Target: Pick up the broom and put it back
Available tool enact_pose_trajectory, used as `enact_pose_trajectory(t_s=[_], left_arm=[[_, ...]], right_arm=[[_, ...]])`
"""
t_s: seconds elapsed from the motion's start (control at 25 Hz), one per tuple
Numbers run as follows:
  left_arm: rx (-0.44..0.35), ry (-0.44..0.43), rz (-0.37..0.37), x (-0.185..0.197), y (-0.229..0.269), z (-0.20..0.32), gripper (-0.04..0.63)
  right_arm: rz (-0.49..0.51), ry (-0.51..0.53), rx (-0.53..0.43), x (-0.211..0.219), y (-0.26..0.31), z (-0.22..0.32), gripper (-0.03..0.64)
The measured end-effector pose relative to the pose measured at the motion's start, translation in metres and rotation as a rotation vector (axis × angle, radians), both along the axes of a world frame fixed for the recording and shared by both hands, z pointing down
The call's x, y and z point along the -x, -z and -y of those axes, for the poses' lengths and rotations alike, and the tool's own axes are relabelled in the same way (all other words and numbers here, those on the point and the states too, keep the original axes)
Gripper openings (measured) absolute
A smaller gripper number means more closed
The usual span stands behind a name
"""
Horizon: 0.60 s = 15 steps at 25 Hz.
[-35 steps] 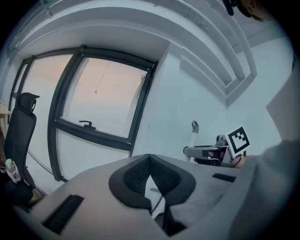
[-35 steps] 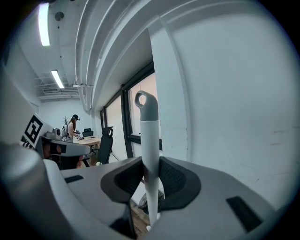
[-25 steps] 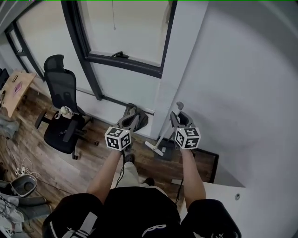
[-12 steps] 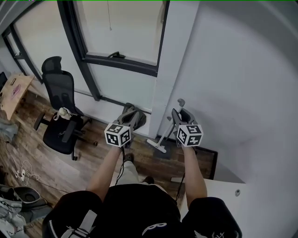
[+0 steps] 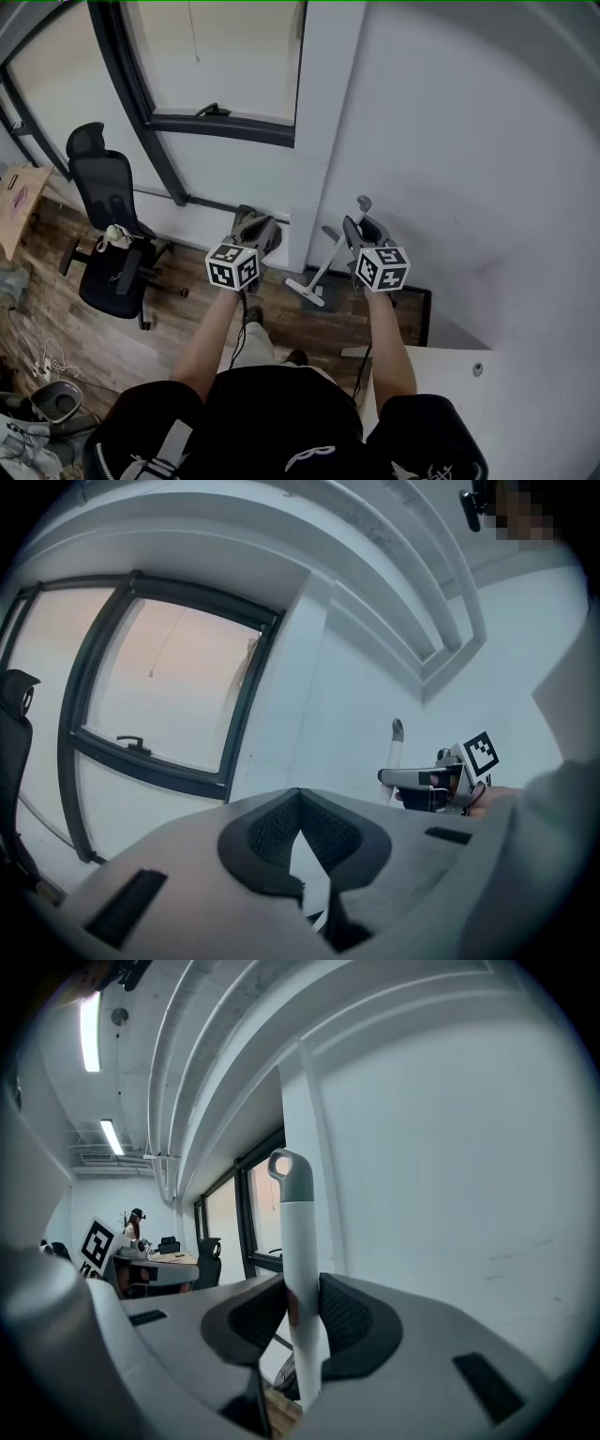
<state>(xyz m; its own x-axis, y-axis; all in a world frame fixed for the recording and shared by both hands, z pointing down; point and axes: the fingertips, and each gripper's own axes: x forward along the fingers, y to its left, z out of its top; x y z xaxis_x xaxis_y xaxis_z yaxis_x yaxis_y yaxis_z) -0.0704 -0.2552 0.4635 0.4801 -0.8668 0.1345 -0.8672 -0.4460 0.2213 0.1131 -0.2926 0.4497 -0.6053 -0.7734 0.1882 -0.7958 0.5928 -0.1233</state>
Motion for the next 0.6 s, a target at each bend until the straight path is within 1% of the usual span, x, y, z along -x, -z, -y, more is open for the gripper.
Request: enact_pose_trajectory(t_s=[0.24,0.6], left_arm=[[0.005,-0.056,0.006,-0.031,-0.004,0.002,0.017],[0.009,-0.121,0.010,-0.063,-0.006,0.006,0.017]], right_arm=[[0.005,-0.044,0.011,-0.035,-0.006,-0.009,0.117],[-0.026,-0.104,0.021,-0.075,-0.015,-0.025,0.118]])
